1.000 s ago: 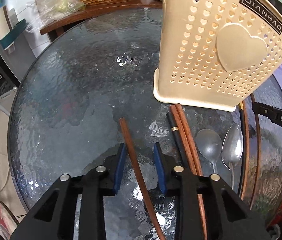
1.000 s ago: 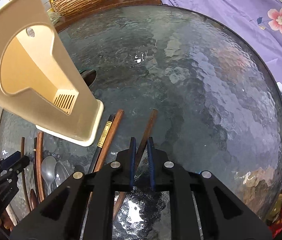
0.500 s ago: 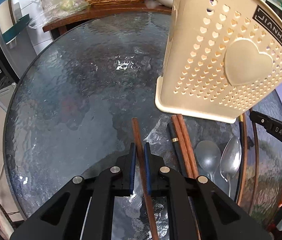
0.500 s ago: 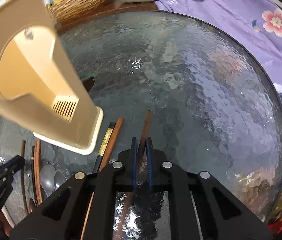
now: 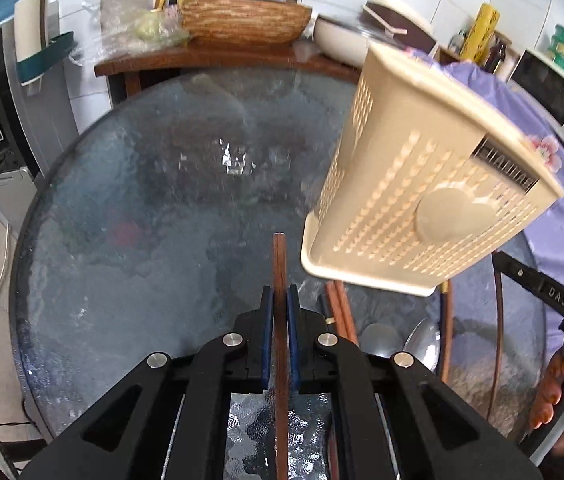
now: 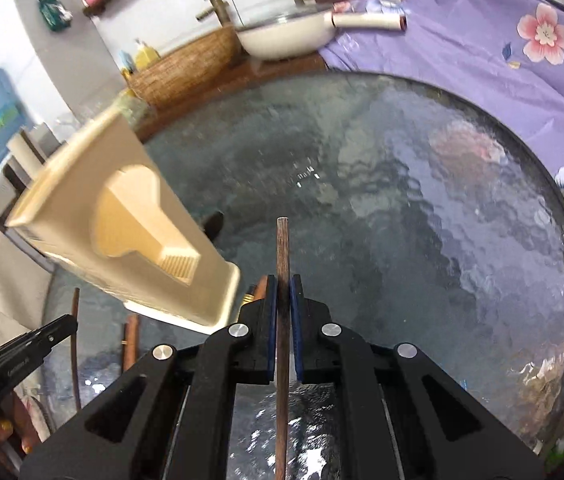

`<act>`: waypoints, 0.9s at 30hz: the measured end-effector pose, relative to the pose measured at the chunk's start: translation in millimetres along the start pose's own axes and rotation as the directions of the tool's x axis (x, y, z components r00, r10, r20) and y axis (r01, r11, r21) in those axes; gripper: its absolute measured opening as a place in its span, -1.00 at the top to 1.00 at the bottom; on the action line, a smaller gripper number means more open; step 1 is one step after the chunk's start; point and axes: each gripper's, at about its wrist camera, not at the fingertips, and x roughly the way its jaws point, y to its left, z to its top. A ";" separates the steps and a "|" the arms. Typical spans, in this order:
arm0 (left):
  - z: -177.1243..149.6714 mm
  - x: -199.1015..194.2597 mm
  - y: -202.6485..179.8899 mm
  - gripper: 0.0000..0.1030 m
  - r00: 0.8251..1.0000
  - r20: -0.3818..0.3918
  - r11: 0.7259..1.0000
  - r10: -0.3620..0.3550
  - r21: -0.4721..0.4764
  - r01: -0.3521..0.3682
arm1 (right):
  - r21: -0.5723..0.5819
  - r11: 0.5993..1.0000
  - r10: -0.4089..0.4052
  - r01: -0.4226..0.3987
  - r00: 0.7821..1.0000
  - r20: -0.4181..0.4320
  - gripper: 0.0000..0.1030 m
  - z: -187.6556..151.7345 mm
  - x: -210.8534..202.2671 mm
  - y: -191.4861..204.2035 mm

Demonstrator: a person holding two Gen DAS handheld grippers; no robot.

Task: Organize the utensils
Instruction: 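Close the left tool on one chopstick while the right tool grasps another chopstick, then carry both chopsticks into the cream holder and open both tools to release them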

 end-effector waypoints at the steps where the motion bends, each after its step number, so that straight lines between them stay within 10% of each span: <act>1: 2.5 -4.0 0.6 0.87 1.000 0.013 1.000 -0.002 0.002 0.002 | -0.003 1.000 0.007 -0.007 1.000 0.014 0.86 -0.1 -5.0 1.0; 13: 5.8 -61.0 -15.8 0.87 0.988 0.144 0.998 -0.054 0.041 0.049 | -0.138 0.979 0.171 -0.149 0.970 0.170 0.86 -6.1 -85.5 26.8; 27: -3.4 -119.7 -24.1 0.87 0.961 0.258 0.992 -0.095 0.109 0.069 | -0.260 0.944 0.251 -0.203 0.953 0.167 0.86 -19.5 -133.7 34.5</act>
